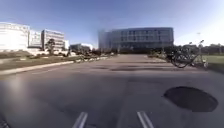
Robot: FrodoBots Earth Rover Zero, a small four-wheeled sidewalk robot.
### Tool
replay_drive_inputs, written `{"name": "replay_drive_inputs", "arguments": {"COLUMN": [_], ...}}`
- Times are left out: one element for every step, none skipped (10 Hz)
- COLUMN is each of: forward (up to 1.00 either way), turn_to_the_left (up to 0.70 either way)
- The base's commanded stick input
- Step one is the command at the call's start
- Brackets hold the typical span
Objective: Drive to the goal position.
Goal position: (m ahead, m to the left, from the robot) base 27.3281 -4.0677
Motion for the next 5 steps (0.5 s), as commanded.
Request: {"name": "replay_drive_inputs", "arguments": {"forward": [0.70,0.70,0.70,0.70,0.70], "turn_to_the_left": [0.00,0.00,0.00,0.00,-0.01]}}
